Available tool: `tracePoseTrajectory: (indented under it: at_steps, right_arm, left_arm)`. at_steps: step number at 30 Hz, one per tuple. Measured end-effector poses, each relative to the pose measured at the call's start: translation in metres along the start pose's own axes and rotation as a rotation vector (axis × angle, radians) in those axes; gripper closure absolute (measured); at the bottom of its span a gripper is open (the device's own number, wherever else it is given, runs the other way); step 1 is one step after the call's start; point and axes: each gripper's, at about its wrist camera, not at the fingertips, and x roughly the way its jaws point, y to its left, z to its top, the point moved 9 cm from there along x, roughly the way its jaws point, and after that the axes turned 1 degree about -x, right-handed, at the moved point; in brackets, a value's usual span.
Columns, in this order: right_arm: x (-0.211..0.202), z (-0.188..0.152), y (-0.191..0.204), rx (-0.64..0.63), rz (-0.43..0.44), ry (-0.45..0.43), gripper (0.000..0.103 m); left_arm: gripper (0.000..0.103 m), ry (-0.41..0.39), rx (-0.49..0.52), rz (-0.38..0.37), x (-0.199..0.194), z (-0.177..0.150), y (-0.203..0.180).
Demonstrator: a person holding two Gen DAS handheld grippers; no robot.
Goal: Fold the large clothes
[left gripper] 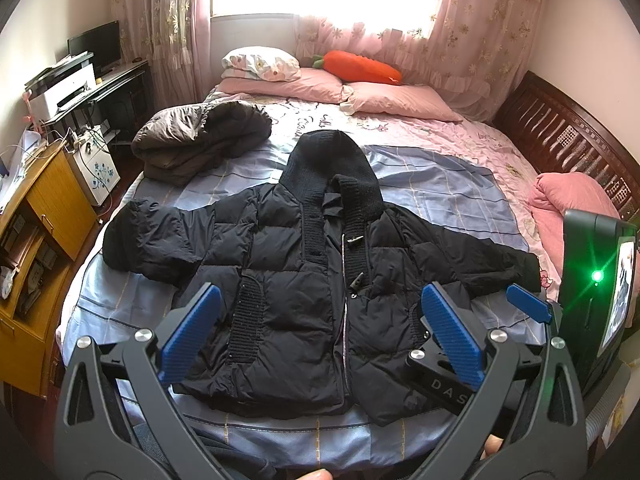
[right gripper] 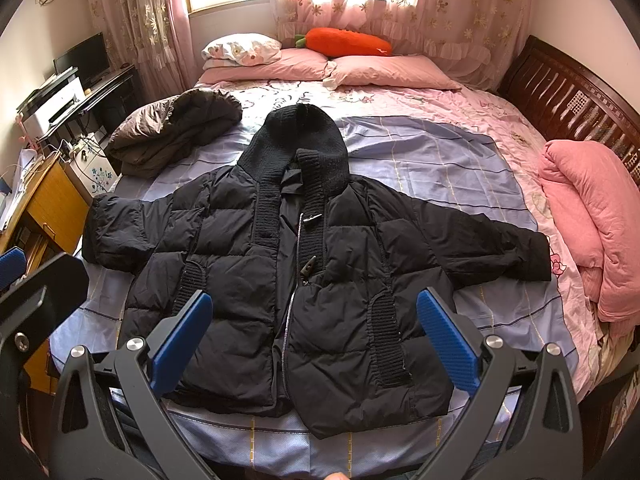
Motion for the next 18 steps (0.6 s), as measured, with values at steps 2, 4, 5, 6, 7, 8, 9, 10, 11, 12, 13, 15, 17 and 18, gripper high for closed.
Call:
tracePoseTrajectory:
  at_steps: [2,4,5,6,7,8,9,10,11,12,13,15,17,18]
  right_arm:
    - [0.0003,-0.0001,0.0001,0.000,0.000,0.000,0.001]
    - [0.0005,-0.0002,0.0001,0.000,0.000,0.001,0.001]
    - [0.0007,-0.0002,0.0002,0.000,0.000,0.000,0.001]
    - [-0.0001,-0.0003,0.0014,0.000,0.001,0.001,0.001]
    - [0.0005,-0.0003,0.0007,0.000,0.000,0.001,0.001]
    - [0.0008,-0.0003,0.0003,0.000,0.000,0.000,0.001]
    - [-0.0001,-0.0004,0.0016,0.000,0.000,0.000,0.001]
    - [-0.0001,-0.0004,0.0018,-0.001,0.000,0.001,0.001]
    - [0.0008,-0.0003,0.0005,-0.001,0.000,0.001,0.001]
    - [-0.0001,-0.0003,0.0018,-0.001,0.000,0.001,0.001]
    - [0.0009,-0.0003,0.0006,0.000,0.000,0.001,0.001]
    - [0.0002,-0.0004,0.0018,0.001,-0.001,0.001,0.001]
    - [0.0002,-0.0004,0.0019,-0.001,0.002,0.001,0.001]
    - [0.0000,-0.0005,0.0024,-0.001,-0.001,0.001,0.001]
  left_arm:
    - [0.002,0.000,0.000,0.000,0.0000,0.0002,0.0000]
    - [0.002,0.000,0.000,0.000,0.0001,-0.0001,-0.0001]
    - [0.002,0.000,0.000,0.000,0.0000,0.0002,0.0000]
    - [0.002,0.000,0.001,0.000,-0.0001,0.0005,0.0001]
    - [0.002,0.000,0.000,0.000,0.0000,0.0006,0.0001]
    - [0.002,-0.001,0.001,0.000,0.0003,0.0001,0.0001]
    - [0.002,0.000,0.001,0.000,0.0003,0.0003,0.0002]
    - [0.002,0.000,0.001,0.000,0.0000,0.0007,0.0003]
    - [0.002,0.001,0.001,0.000,0.0003,0.0005,0.0003]
    - [0.002,0.001,0.000,0.000,0.0004,0.0004,0.0003]
    - [0.002,0.001,0.001,-0.001,0.0001,0.0007,0.0003]
    - [0.002,0.002,0.001,0.000,0.0006,-0.0002,0.0005]
    - [0.002,0.001,0.001,-0.001,0.0009,-0.0010,0.0010]
    - [0.002,0.000,0.000,-0.002,0.0010,-0.0012,0.0010]
